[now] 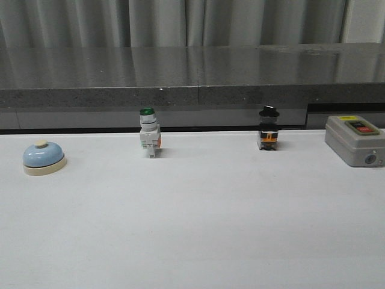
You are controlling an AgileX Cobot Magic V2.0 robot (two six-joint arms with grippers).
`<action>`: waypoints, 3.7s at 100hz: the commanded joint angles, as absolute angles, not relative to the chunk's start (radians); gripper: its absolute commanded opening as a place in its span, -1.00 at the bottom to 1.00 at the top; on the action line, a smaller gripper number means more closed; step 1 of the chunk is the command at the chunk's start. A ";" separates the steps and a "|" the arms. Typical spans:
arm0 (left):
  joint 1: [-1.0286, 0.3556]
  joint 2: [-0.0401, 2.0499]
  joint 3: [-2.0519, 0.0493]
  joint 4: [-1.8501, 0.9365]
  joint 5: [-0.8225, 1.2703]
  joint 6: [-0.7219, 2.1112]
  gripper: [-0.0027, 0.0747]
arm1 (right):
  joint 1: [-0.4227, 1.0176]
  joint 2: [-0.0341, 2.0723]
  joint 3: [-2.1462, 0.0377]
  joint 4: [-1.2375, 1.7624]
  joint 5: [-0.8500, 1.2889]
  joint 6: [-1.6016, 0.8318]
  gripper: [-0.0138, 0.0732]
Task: Place and press bell with both arms
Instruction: 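Move the left gripper toward the blue bell at the table edge, then lower the open left gripper around the blue bell, then close the left gripper on the bell and lift it, then carry the bell toward the table centre and set it down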
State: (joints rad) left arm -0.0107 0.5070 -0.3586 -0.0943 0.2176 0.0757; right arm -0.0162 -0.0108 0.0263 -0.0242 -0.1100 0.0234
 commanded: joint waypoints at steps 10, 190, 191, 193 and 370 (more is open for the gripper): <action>-0.017 0.743 -0.505 -0.101 0.141 0.067 -0.98 | -0.022 0.000 0.011 -0.029 -0.190 0.021 -0.82; -0.098 2.057 -1.583 -0.105 0.825 0.067 0.71 | -0.022 0.000 0.011 -0.029 -0.191 0.021 -0.82; -0.098 2.057 -1.583 -0.105 0.825 0.067 0.71 | -0.022 0.000 0.011 -0.029 -0.191 0.021 -0.82; -0.098 2.057 -1.583 -0.105 0.822 0.067 0.70 | -0.022 0.000 0.011 -0.029 -0.191 0.021 -0.82; -0.746 2.001 -1.710 -0.134 0.923 0.095 -0.34 | -0.022 0.000 0.011 -0.029 -0.191 0.021 -0.82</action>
State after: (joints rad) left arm -0.7212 2.0288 -1.6844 -0.1245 0.9675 0.0941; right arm -0.0162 -0.0108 0.0263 -0.0242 -0.1100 0.0234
